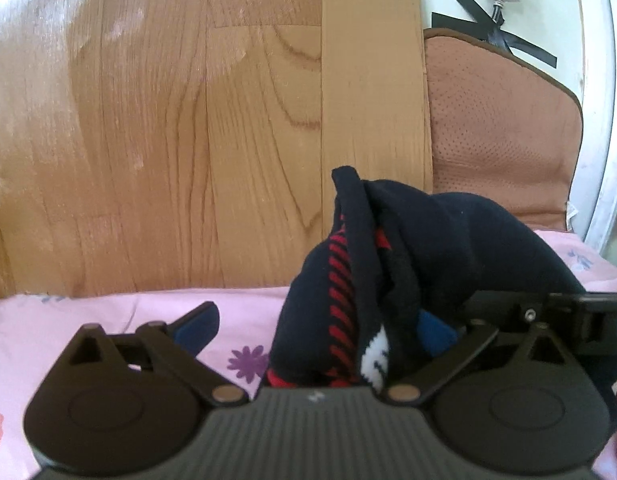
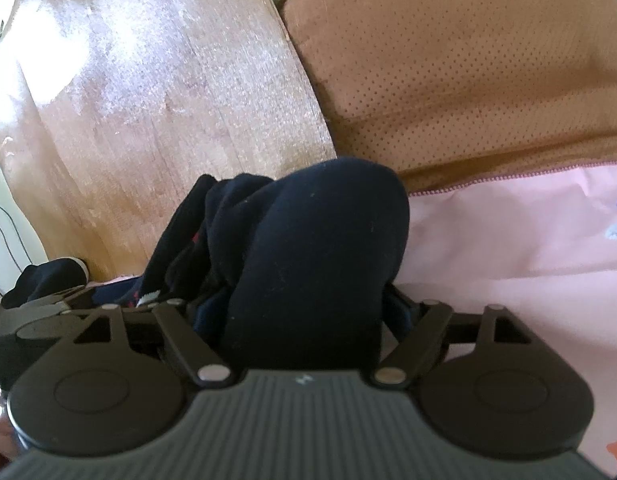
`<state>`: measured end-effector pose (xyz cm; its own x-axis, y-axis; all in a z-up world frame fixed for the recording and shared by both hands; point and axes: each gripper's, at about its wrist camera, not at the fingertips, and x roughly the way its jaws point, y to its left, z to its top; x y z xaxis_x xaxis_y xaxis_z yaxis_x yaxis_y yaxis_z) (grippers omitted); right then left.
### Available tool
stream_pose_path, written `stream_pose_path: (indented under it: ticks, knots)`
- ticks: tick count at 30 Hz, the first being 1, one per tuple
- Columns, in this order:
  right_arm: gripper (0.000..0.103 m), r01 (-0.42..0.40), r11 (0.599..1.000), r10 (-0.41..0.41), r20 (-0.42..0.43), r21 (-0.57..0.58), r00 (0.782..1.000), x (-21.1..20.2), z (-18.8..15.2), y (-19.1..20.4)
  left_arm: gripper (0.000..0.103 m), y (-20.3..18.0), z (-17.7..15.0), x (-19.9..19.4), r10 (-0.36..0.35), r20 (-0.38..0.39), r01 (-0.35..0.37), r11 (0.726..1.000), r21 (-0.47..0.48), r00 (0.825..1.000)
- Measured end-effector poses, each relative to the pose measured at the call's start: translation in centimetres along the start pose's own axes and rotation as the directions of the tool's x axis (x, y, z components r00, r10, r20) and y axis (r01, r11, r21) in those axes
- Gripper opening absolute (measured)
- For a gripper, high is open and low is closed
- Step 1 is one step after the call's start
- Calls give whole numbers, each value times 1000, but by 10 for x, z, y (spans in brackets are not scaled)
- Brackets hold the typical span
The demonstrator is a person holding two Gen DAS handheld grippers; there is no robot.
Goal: Fold small clothes
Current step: 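Lower the held sweater onto the sheet beside the brown cushion with both grippers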
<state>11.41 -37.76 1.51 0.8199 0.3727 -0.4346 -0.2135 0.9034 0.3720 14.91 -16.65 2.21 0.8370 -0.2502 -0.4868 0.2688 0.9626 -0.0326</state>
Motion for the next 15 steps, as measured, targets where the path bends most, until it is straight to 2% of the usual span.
stream_pose_path:
  ticks: [4,15]
  knots:
    - [82,20,1000,-19,21,-20,1000,-3,-2,2,103,0,1,1,0,0,0,1000,-2,1000]
    - [82,7,1000,-7,28,-3,1000,-5,-1,-2,103,0,0,1,1,2,-1,1000,-10,1000]
